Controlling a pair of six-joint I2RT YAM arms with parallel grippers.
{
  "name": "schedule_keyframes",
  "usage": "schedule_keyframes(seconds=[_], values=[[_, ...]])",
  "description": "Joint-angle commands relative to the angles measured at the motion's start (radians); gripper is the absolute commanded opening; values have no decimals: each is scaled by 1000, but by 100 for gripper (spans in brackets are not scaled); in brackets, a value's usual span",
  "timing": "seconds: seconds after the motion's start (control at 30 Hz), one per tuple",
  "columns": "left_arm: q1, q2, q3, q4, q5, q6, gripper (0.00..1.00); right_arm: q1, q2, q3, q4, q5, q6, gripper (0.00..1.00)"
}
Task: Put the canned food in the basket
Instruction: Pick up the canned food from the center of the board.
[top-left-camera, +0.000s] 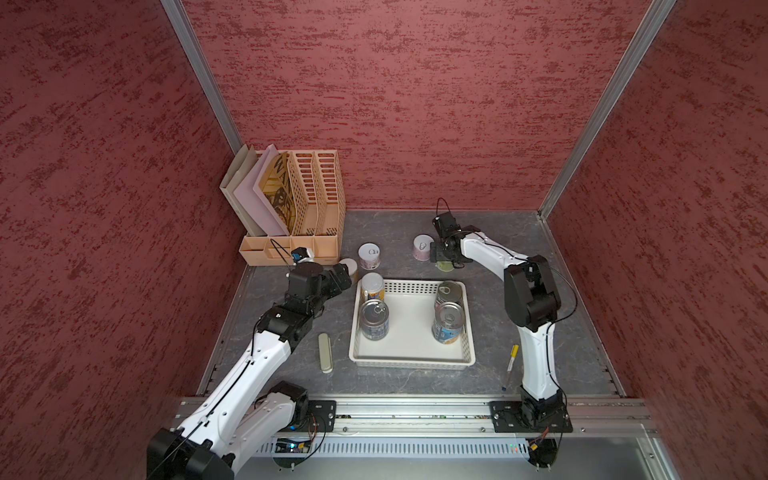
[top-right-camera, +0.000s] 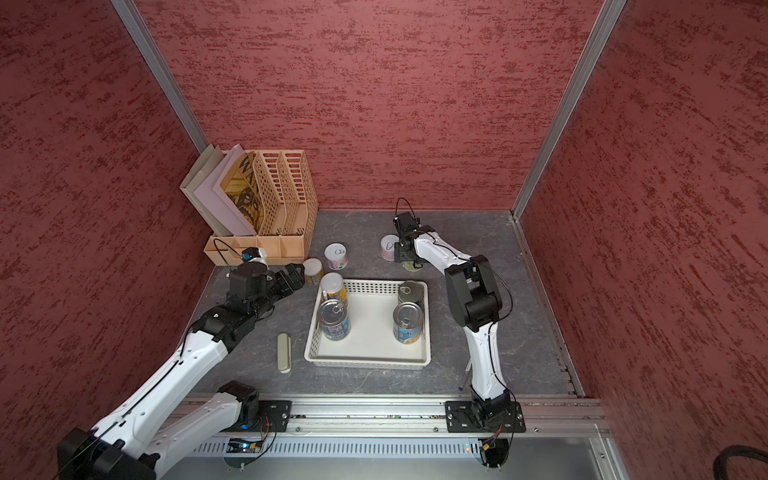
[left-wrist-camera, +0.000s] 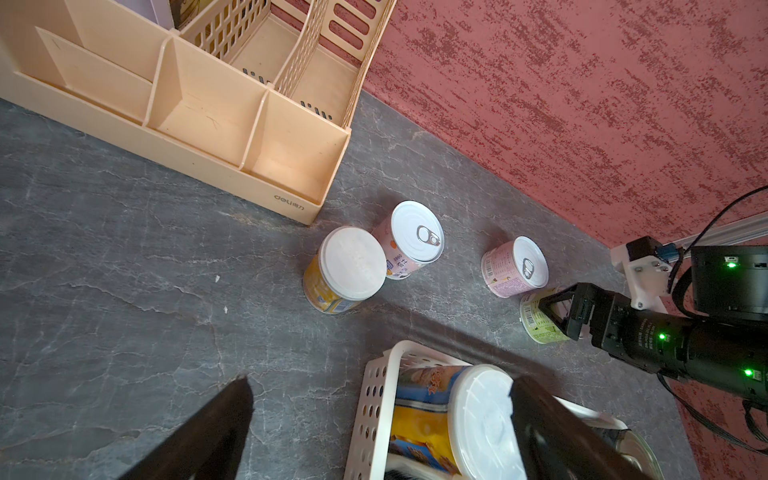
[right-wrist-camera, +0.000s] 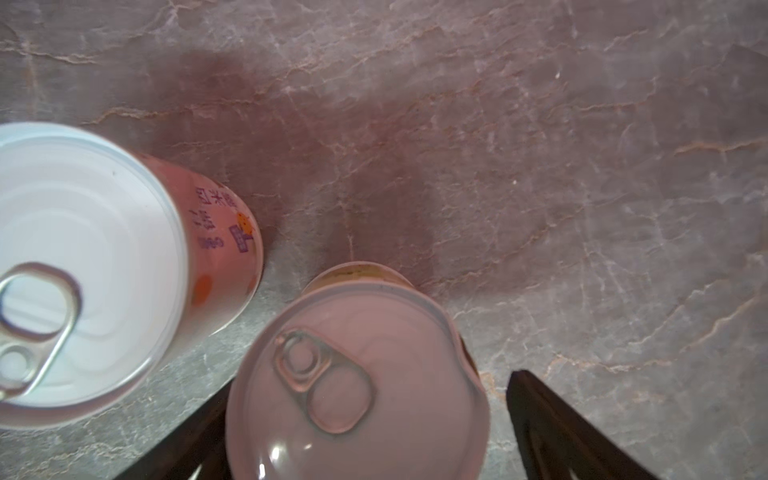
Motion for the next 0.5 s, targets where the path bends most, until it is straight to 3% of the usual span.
schedule_keyframes(seconds=[0.0, 0.47], values=[[5, -4, -1, 13, 11, -3, 100, -19, 22, 43, -1, -27, -14, 94], [4, -5, -1, 13, 16, -1, 100, -37, -6, 10, 24, -48, -3, 67]])
